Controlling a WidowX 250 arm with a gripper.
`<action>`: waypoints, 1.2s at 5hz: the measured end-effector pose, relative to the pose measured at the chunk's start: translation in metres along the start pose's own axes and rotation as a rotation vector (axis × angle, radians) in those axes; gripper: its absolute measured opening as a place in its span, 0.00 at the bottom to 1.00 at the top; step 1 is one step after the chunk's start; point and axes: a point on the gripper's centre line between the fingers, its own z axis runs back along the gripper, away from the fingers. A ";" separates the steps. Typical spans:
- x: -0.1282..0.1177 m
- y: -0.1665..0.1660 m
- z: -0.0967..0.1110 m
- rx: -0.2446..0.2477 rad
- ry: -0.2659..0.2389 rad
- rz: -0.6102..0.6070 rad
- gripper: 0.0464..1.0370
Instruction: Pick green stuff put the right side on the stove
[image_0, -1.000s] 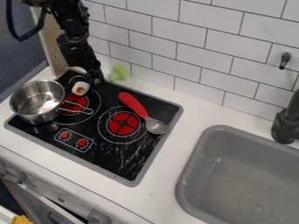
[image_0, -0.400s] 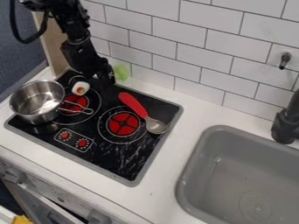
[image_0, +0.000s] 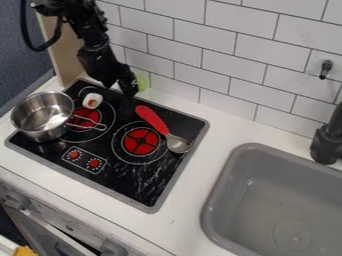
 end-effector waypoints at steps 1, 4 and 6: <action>-0.003 0.004 -0.013 -0.021 -0.003 -0.004 0.96; -0.020 -0.004 -0.023 -0.085 -0.041 -0.043 0.67; -0.019 -0.008 -0.023 -0.103 -0.057 -0.077 0.65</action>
